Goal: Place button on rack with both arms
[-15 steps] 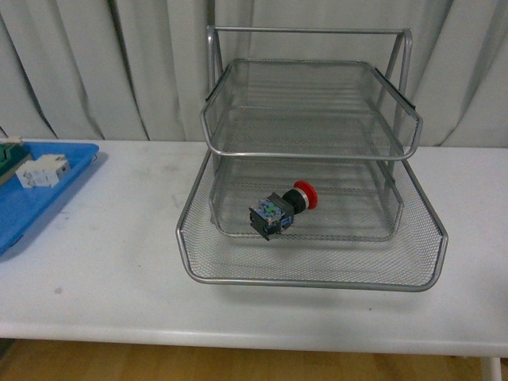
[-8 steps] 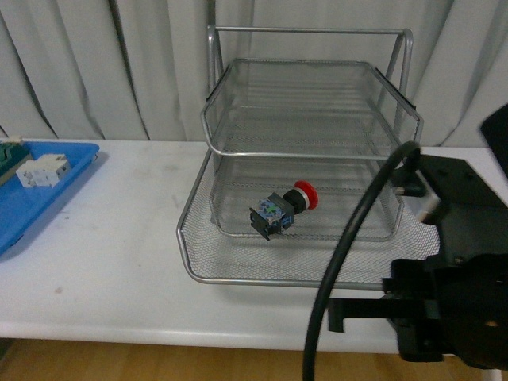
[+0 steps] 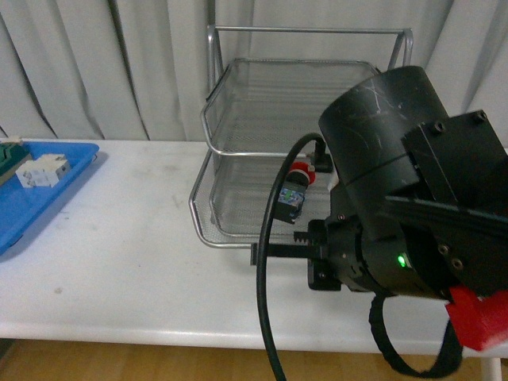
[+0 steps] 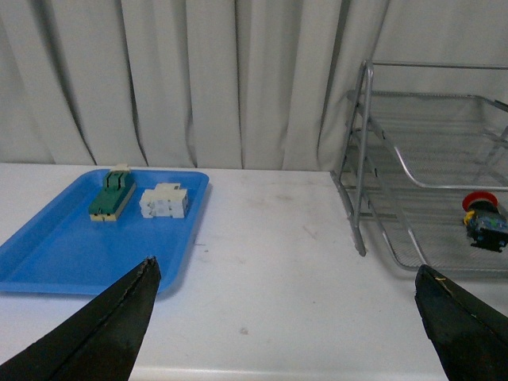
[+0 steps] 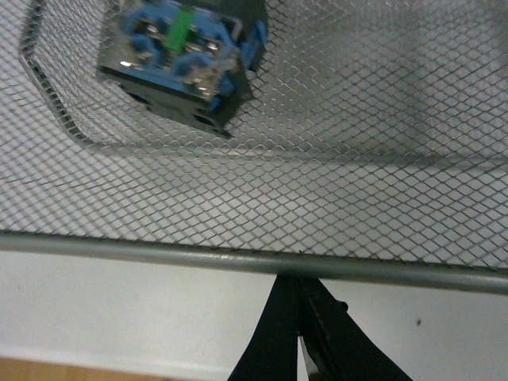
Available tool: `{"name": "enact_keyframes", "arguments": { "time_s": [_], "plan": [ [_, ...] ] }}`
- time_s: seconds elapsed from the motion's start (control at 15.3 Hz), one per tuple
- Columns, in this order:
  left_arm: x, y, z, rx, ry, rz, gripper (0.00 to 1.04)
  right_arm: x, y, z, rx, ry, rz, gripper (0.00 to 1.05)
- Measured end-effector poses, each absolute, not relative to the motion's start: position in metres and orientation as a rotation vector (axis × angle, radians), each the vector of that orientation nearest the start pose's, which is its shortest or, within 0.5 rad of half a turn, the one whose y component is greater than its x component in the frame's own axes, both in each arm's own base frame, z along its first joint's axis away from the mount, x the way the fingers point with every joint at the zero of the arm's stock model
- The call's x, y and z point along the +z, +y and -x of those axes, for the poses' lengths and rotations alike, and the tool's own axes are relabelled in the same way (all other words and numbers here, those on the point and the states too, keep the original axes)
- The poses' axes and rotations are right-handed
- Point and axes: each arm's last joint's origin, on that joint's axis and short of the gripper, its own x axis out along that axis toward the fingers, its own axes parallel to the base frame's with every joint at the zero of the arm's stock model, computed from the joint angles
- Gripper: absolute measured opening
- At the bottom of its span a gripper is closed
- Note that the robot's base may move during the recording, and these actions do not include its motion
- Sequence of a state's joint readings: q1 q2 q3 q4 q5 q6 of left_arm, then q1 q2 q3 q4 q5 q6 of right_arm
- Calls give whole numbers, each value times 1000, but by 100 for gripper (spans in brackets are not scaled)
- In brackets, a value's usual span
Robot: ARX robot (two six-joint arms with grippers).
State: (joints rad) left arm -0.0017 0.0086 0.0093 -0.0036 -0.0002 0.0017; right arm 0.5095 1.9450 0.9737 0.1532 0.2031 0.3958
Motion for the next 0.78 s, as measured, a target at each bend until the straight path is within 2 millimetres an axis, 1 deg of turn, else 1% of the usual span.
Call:
{"name": "enact_keyframes", "arguments": {
  "time_s": [0.2, 0.33, 0.39, 0.46, 0.52, 0.59, 0.65, 0.72, 0.78],
  "plan": [
    [166, 0, -98, -2, 3, -2, 98, 117, 181, -353, 128, 729, -45, 2],
    [166, 0, -98, -2, 3, -1, 98, 111, 182, -383, 95, 675, -26, 2],
    [166, 0, -98, -2, 3, -1, 98, 111, 182, -391, 94, 654, -18, 2],
    [166, 0, -98, -2, 3, -1, 98, 111, 181, -391, 95, 652, -11, 2],
    [166, 0, -98, -2, 3, -2, 98, 111, 179, -387, 109, 637, -4, 2],
    [166, 0, -98, -2, 2, -1, 98, 114, 174, -376, 124, 632, -9, 2],
    [166, 0, -98, -2, 3, -1, 98, 124, 167, -360, 145, 597, -22, 2],
    [166, 0, -98, -2, 2, -1, 98, 140, 158, -340, 169, 548, -55, 2],
    [166, 0, -98, -2, 2, -1, 98, 162, 146, -315, 175, 468, -87, 2]
  ]
}}
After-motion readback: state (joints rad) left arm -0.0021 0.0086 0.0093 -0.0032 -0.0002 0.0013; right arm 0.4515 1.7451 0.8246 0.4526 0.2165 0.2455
